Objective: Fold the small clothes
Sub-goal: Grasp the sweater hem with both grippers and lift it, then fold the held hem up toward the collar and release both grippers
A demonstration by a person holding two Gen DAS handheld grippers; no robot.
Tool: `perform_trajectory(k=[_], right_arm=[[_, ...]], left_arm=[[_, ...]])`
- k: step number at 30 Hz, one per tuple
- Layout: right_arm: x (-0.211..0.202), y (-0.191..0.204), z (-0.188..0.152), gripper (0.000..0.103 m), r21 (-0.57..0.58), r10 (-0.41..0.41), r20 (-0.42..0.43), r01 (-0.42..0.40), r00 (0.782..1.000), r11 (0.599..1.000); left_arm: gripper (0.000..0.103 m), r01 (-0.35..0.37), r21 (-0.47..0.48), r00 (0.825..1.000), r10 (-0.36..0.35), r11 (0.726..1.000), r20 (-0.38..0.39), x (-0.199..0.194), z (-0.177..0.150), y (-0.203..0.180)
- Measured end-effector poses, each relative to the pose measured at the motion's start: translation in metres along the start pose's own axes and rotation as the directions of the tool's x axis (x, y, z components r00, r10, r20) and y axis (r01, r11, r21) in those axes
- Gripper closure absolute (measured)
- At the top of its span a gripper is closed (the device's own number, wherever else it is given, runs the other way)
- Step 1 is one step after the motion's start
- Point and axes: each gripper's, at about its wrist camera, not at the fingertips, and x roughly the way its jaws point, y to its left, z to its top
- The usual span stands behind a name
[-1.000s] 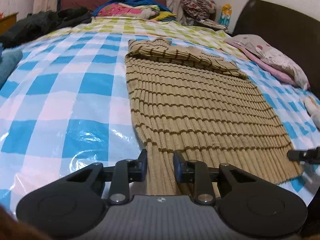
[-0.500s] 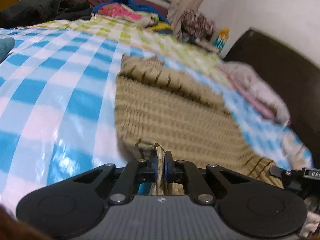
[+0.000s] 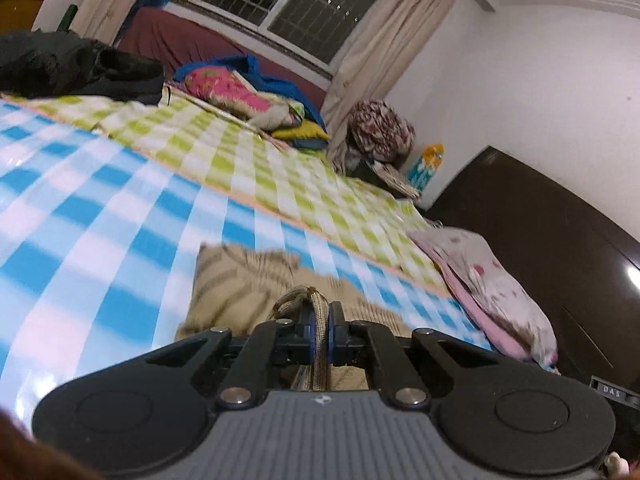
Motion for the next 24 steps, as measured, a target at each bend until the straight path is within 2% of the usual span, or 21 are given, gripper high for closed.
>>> perform_trajectory(k=[4,9,17,20,23,24], right_arm=[[0.034,-0.015,0.022,0.094,0.018,-0.060,0.053,0.059,0.997,0.998],[0.079,-0.040,0.046,0.094,0.056,-0.130,0.080,0.126,0.988,0.990],[0.123,-0.072,0.059,0.094,0.055,-0.252,0.054,0.249,0.966,0.967],[0.129,-0.078,0.062,0.090,0.058,-0.277,0.047,0.274,0.960,0.960],[0.131,-0.080,0.065,0.089,0.058,-0.284,0.047,0.281,0.958,0.958],[0.131,-0.079,0.065,0.087,0.052,-0.291,0.050,0.288,0.955,0.956]], left_arm=[[0.091,-0.041,-0.009,0.999,0.041,0.999,0.016,0.041,0.017,0.011],[0.092,-0.098,0.008,0.995,0.098,0.995,0.001,0.088,0.027,0.023],[0.091,-0.199,0.012,0.978,0.200,0.980,-0.052,0.139,0.030,0.040],[0.090,-0.225,0.018,0.972,0.226,0.974,-0.061,0.146,0.029,0.041],[0.083,-0.254,0.062,0.965,0.258,0.965,-0.058,0.148,0.028,0.036],[0.076,-0.260,0.066,0.963,0.264,0.963,-0.059,0.148,0.027,0.035]])
